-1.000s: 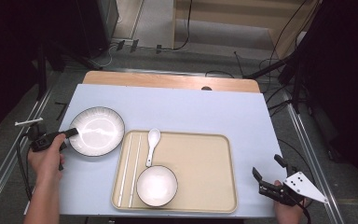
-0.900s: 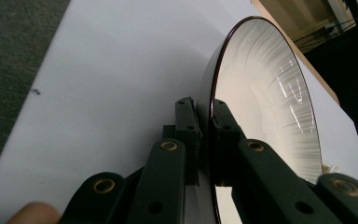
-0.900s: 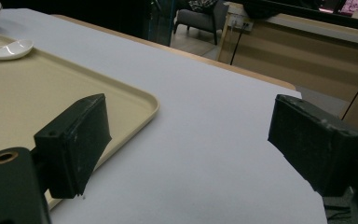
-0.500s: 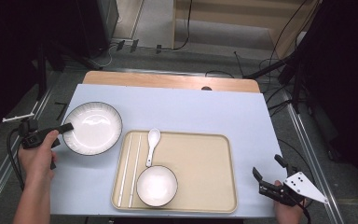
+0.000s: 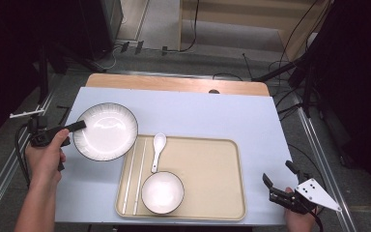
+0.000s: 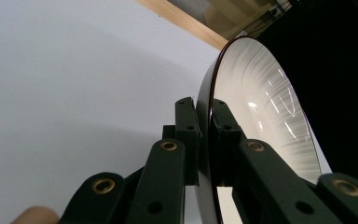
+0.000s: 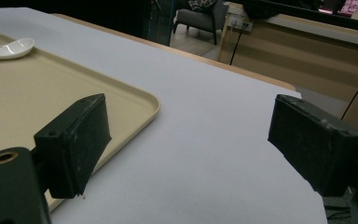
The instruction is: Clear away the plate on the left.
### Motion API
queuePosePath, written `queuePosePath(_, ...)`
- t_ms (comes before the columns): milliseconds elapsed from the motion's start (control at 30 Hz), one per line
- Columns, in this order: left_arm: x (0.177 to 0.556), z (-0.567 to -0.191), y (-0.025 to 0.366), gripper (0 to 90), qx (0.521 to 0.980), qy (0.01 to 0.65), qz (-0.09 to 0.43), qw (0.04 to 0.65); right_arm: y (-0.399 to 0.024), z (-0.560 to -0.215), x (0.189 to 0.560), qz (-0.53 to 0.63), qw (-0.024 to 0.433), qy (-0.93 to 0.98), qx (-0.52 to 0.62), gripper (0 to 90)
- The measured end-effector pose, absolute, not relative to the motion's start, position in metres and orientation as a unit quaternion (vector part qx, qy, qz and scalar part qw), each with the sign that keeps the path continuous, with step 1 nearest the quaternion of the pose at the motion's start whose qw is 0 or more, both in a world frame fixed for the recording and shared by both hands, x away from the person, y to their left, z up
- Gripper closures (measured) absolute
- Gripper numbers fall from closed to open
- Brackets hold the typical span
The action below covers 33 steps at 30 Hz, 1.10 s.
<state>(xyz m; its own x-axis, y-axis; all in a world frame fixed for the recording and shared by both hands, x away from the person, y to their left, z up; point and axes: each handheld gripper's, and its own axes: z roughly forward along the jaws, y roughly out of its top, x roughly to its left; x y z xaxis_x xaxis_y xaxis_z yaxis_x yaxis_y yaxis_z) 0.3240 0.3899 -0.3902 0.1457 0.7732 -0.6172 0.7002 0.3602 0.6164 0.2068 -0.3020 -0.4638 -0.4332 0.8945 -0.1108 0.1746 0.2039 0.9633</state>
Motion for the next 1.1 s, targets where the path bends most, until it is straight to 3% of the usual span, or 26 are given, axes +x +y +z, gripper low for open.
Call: queuePosePath(1100,0.36,-0.391,0.317,85.5,0.61,0.615,-0.016,0.5,-0.302,-0.463,0.206,0.498,0.364,0.685,0.388,13.0)
